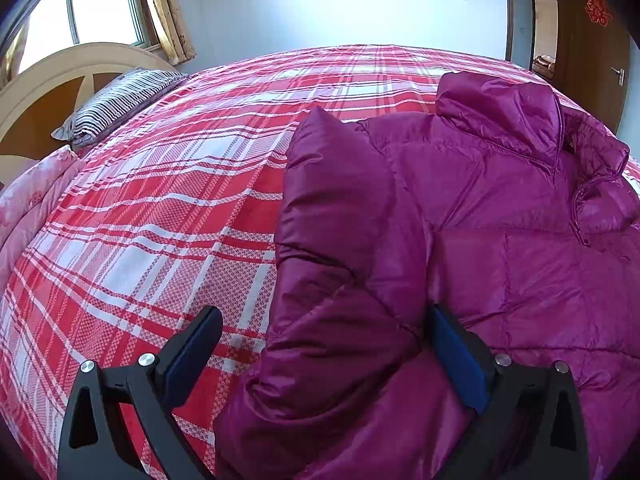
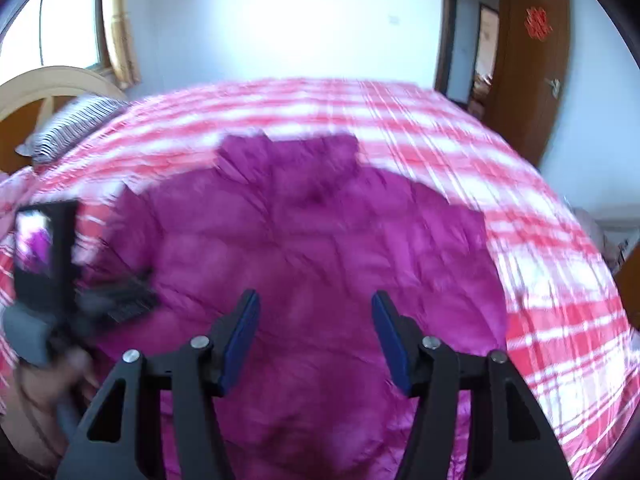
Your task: Fold large clothes
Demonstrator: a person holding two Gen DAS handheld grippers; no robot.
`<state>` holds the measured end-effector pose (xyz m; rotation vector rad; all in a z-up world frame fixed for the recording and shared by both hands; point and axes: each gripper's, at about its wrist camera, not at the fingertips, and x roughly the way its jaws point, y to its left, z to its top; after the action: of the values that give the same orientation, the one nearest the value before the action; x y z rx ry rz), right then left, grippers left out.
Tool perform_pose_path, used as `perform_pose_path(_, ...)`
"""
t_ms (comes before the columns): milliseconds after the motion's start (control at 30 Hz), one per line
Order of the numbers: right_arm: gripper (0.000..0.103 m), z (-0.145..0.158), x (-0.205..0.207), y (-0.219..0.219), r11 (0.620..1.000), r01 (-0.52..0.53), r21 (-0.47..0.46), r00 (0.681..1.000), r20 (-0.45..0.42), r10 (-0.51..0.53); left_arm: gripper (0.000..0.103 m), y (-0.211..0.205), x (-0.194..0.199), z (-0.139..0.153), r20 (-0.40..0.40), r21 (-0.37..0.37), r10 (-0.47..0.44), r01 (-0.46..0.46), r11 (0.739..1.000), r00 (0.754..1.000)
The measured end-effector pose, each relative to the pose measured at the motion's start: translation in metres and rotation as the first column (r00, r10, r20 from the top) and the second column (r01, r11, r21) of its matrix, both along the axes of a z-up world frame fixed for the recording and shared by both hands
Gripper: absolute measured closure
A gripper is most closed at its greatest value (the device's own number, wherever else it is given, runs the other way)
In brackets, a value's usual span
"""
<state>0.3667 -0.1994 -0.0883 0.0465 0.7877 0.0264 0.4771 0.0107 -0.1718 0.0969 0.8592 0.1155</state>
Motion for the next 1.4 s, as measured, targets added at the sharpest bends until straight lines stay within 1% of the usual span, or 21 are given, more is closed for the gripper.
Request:
perform_pose_path(100,0.041,-0.003,0.017,0.026,0.998,-0.07,0.004,0.997,-0.022,0.07,0.001,0.0,-0.001,0.0,0.003,0.0,0.001,-0.001,1.0,1.0)
perform_pose_path(200,0.042,-0.026,0.033,0.045,0.994,-0.108,-0.002,0.992,-0.063,0.108,0.001,0.0,-0.001,0.0,0.003,-0.004,0.002,-0.002,1.0,1.0)
perform_pose_path(300,0.042,-0.049,0.038,0.041,0.995,-0.101,0.026,0.99,-0.097,0.103,0.001,-0.001,-0.001,0.0,0.003,-0.005,0.002,-0.002,1.0,1.0)
perform_pose_path(367,0.042,-0.06,0.039,0.035,0.995,-0.095,0.029,0.991,-0.093,0.097,0.001,0.0,0.0,0.0,0.002,-0.007,0.002,-0.002,1.0,1.0)
perform_pose_path(500,0.042,-0.067,0.034,0.028,0.993,-0.111,0.049,0.992,-0.063,0.114,0.001,0.001,0.0,0.0,0.001,-0.011,0.001,-0.001,1.0,1.0)
perform_pose_path(667,0.042,-0.075,0.037,0.021,0.988,-0.108,0.111,0.99,-0.076,0.117,0.001,0.001,0.001,0.0,0.0,-0.012,0.001,-0.001,1.0,1.0)
perform_pose_path(767,0.042,-0.076,0.039,0.022,0.988,-0.108,0.113,0.99,-0.081,0.118,0.001,0.0,0.001,0.002,0.002,-0.007,0.0,0.0,1.0,1.0)
perform_pose_path(833,0.042,-0.077,0.038,0.021,0.988,-0.108,0.114,0.99,-0.081,0.118,0.001,0.003,-0.005,0.012,0.029,-0.017,0.021,-0.021,1.0,0.999)
perform_pose_path(867,0.042,-0.077,0.038,0.02,0.987,-0.108,0.119,0.99,-0.08,0.118,0.001,0.005,-0.011,0.019,0.06,-0.032,0.032,-0.031,0.999,0.998)
perform_pose_path(933,0.042,-0.078,0.039,0.02,0.987,-0.107,0.122,0.99,-0.08,0.117,0.001,0.001,-0.024,0.036,0.125,-0.064,0.013,-0.005,0.998,0.992)
perform_pose_path(967,0.042,-0.077,0.036,0.019,0.987,-0.107,0.12,0.99,-0.08,0.117,0.001,-0.003,-0.027,0.042,0.134,-0.071,-0.007,0.017,0.997,0.991)
perform_pose_path(1000,0.042,-0.076,0.036,0.02,0.988,-0.109,0.113,0.99,-0.081,0.119,0.001,-0.01,-0.029,0.047,0.133,-0.073,-0.039,0.049,0.996,0.99)
perform_pose_path(1033,0.042,-0.074,0.035,0.02,0.988,-0.115,0.106,0.989,-0.08,0.124,0.001,-0.022,-0.028,0.049,0.123,-0.063,-0.096,0.104,0.993,0.988)
perform_pose_path(1067,0.043,-0.071,0.035,0.02,0.987,-0.119,0.107,0.989,-0.076,0.128,0.001,-0.029,-0.026,0.048,0.111,-0.044,-0.128,0.133,0.99,0.986)
perform_pose_path(1133,0.043,-0.06,0.026,0.012,0.986,-0.115,0.123,0.992,-0.042,0.121,0.001,-0.041,-0.02,0.038,0.099,0.023,-0.146,0.145,0.989,0.984)
perform_pose_path(1167,0.043,-0.052,0.017,0.006,0.986,-0.11,0.125,0.994,-0.005,0.112,0.001,-0.043,-0.018,0.031,0.091,0.042,-0.148,0.144,0.989,0.985)
perform_pose_path(1200,0.042,-0.048,0.012,0.002,0.987,-0.105,0.12,0.994,0.021,0.103,0.001,-0.045,-0.012,0.02,0.055,0.048,-0.15,0.148,0.988,0.987)
perform_pose_path(1267,0.041,-0.048,0.005,-0.009,0.989,-0.1,0.111,0.995,0.019,0.098,0.001,-0.043,-0.005,0.009,0.014,0.017,-0.148,0.148,0.989,0.989)
perform_pose_path(1300,0.047,-0.053,0.005,-0.011,0.989,-0.103,0.109,0.994,-0.007,0.105,0.001,-0.042,-0.004,0.01,0.013,0.004,-0.145,0.145,0.989,0.989)
perform_pose_path(1333,0.05,-0.061,0.006,-0.014,0.988,-0.112,0.105,0.993,-0.035,0.116,0.001,-0.041,-0.003,0.009,0.007,-0.009,-0.143,0.143,0.99,0.99)
perform_pose_path(1400,0.053,-0.071,0.005,-0.015,0.987,-0.129,0.094,0.99,-0.04,0.134,0.001,-0.04,-0.003,0.008,0.006,-0.011,-0.143,0.143,0.99,0.99)
